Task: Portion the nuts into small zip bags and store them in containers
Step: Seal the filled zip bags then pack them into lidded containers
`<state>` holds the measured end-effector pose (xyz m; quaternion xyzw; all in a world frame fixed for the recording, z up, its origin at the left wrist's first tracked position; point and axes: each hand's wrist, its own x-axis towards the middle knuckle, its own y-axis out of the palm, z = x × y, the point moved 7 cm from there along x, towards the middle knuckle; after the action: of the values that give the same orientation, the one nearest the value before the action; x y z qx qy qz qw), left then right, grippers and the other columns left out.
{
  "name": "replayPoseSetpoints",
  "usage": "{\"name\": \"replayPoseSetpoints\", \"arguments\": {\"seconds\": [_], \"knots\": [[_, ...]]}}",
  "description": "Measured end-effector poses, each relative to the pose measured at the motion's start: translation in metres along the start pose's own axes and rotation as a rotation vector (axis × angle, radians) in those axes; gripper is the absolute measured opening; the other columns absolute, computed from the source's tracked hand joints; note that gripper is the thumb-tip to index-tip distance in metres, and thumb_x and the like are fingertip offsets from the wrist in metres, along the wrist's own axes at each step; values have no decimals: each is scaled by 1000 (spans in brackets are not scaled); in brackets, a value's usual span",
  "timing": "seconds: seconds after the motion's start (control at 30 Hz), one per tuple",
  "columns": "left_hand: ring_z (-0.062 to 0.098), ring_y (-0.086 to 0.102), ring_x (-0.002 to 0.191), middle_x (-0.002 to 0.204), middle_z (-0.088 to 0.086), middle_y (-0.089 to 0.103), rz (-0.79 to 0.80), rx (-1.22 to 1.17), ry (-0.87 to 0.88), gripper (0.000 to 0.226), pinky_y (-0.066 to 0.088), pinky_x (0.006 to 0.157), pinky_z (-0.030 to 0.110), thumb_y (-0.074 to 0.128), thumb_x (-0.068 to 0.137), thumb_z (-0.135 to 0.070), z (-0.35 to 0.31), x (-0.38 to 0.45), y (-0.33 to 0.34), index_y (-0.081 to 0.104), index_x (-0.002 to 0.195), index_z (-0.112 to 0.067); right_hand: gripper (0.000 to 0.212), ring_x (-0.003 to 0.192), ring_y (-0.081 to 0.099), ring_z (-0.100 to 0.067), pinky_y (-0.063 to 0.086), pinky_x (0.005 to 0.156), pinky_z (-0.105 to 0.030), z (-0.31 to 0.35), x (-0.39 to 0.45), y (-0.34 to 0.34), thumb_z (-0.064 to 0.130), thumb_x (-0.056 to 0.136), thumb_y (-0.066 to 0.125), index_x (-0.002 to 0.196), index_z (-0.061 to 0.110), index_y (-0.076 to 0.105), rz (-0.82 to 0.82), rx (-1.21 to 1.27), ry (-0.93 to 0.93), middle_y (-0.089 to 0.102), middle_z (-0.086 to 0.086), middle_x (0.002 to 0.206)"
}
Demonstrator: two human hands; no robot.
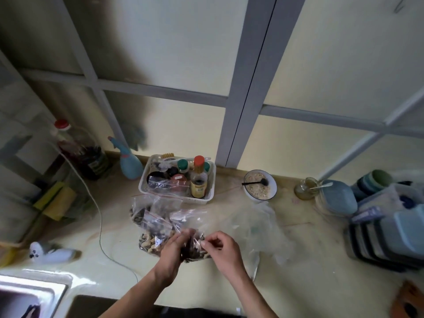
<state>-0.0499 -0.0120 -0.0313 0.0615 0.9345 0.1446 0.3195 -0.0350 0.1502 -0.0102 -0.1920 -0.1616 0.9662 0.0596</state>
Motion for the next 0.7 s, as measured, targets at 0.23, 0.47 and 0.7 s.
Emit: {"name": "replayPoseSetpoints", "arguments": {"seconds": [0.23,0.47,0.7], "knots": [[32,64,90,93,23,67,92,23,51,37,53,85,44,74,87,-26,-1,-3,6,65,105,6,11,77,73,-4,60,82,-32,-9,4,2,19,80,80,73,25,75,1,-52,90,77,13,78],[28,73,85,96,20,74,-55,-97,8,17,58,70,32,64,96,-17,-7,-3,-15,72,96,-2,15,71,64,-6,51,76,-30,-20,1,0,19,92,70,77,16,71,-59,126,118,73,5,74],[35,65,99,111,36,64,-12,-62,68,50,46,101,52,71,91,-27,-25,-5,-30,53,109,16,4,82,63,-7,48,79,-20,-7,7,-1,13,94,70,90,13,69,-6,214,19,71,5,86]]}}
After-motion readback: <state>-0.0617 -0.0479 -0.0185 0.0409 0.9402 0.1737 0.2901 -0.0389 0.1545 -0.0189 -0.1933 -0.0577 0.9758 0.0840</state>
